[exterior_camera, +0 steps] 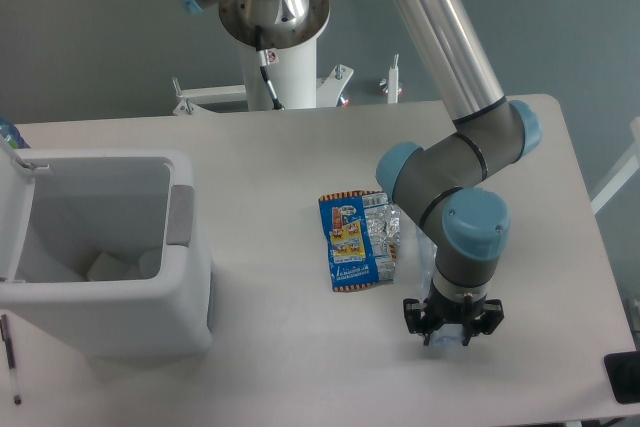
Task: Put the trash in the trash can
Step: 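Lift the bottle and carry it over the white trash bin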
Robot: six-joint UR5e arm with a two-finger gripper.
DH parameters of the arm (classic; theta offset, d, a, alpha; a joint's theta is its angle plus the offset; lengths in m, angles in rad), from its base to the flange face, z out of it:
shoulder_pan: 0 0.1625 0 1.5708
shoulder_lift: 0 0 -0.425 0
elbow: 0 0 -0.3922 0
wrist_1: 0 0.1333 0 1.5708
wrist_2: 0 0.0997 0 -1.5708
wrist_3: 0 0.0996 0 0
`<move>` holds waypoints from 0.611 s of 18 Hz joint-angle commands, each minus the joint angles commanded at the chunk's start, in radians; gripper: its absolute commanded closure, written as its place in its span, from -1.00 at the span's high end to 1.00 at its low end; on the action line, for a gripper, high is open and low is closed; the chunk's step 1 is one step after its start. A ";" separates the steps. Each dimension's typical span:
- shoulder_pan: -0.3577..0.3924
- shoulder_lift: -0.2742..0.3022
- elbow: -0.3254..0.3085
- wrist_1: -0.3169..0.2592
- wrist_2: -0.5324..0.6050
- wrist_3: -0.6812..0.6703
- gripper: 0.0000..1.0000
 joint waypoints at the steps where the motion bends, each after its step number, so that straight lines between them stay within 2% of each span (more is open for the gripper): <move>1: 0.012 0.008 0.005 0.000 -0.017 0.002 0.00; 5: 0.029 0.037 0.038 0.002 -0.078 -0.006 -0.01; 9: 0.054 0.095 0.057 0.002 -0.169 -0.032 -0.01; 11: 0.054 0.115 0.087 0.002 -0.221 -0.075 -0.01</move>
